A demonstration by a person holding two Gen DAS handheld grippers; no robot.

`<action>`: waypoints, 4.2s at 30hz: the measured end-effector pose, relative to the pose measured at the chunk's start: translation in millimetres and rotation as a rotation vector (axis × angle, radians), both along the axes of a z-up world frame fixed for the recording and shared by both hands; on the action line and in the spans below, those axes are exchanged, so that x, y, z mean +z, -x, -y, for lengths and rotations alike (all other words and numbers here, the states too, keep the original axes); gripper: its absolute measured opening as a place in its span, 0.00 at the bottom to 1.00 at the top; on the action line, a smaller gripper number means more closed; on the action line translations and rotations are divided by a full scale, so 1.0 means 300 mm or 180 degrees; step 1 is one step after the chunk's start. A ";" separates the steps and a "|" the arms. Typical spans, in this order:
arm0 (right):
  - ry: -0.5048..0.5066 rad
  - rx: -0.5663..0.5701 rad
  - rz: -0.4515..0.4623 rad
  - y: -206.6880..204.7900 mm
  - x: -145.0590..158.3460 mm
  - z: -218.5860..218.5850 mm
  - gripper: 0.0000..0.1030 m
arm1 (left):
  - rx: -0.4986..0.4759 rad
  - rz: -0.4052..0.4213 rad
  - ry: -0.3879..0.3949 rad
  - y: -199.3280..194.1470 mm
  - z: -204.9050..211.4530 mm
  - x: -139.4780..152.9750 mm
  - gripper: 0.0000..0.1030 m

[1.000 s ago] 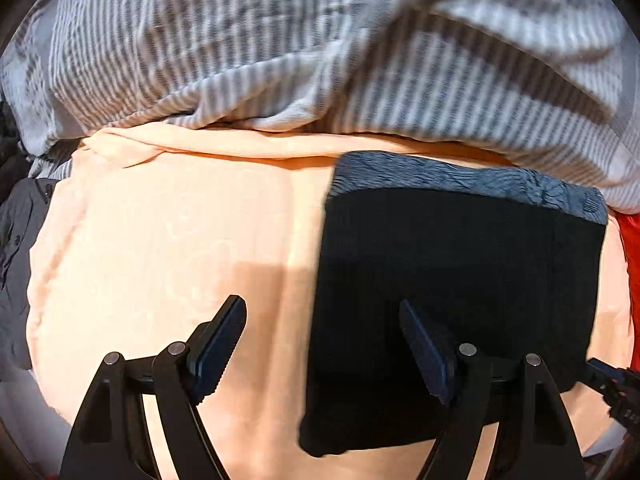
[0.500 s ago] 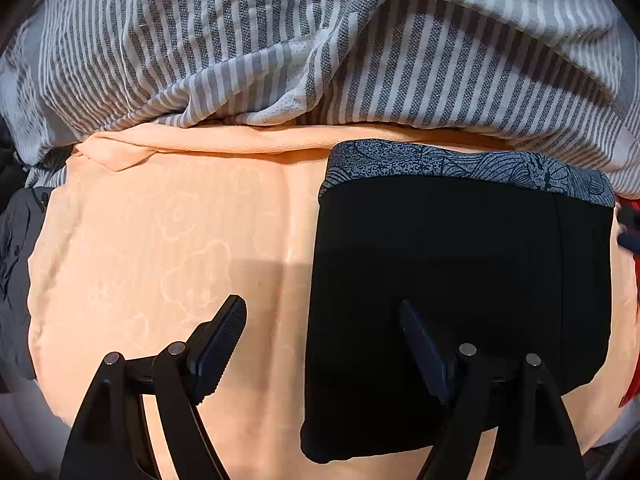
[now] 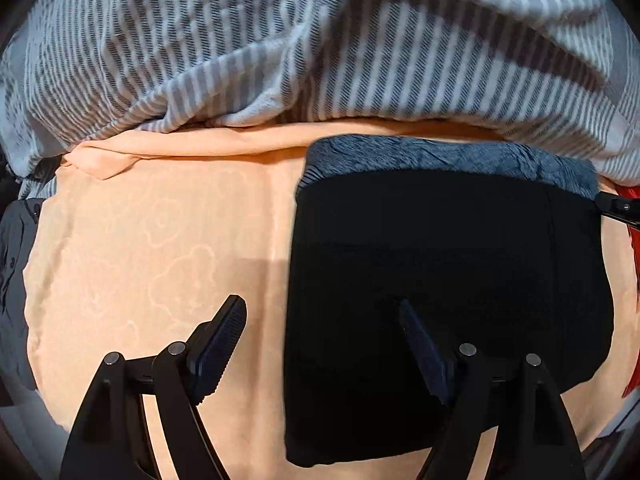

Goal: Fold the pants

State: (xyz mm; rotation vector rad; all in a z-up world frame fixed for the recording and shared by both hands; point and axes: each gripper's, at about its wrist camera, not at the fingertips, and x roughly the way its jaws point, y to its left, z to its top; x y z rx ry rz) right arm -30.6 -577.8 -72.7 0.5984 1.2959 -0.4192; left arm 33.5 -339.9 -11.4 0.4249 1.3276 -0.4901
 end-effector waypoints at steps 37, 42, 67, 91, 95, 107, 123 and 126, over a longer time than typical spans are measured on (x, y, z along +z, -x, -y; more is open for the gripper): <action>-0.0154 0.0072 -0.0325 0.175 0.024 -0.255 0.46 | 0.0190 -0.0329 0.0419 -0.031 -0.056 -0.008 0.78; -0.0245 0.0038 -0.0255 0.189 0.044 -0.264 0.61 | 0.0151 -0.0384 0.0492 -0.042 -0.085 0.002 0.78; -0.1300 -0.0478 0.0321 0.281 -0.108 0.063 0.77 | 0.0003 -0.1274 0.0845 -0.272 -0.088 -0.196 0.90; -0.2013 -0.0219 0.0608 0.212 -0.225 0.067 0.74 | -0.0164 -0.1770 0.1239 -0.210 0.003 -0.283 0.88; -0.1872 -0.0271 0.0519 0.206 -0.181 0.049 0.56 | -0.0201 -0.1531 0.1200 -0.174 0.007 -0.226 0.78; -0.2069 -0.0420 0.0692 0.263 -0.054 0.015 0.47 | -0.0238 -0.1311 0.1178 -0.093 -0.031 -0.045 0.65; -0.2128 -0.0338 0.0477 0.503 -0.026 -0.177 0.47 | -0.0027 -0.1293 0.0997 0.211 -0.213 -0.067 0.65; -0.1905 -0.0352 0.0350 0.537 -0.057 -0.204 0.54 | 0.0050 -0.1293 0.0949 0.220 -0.235 -0.098 0.75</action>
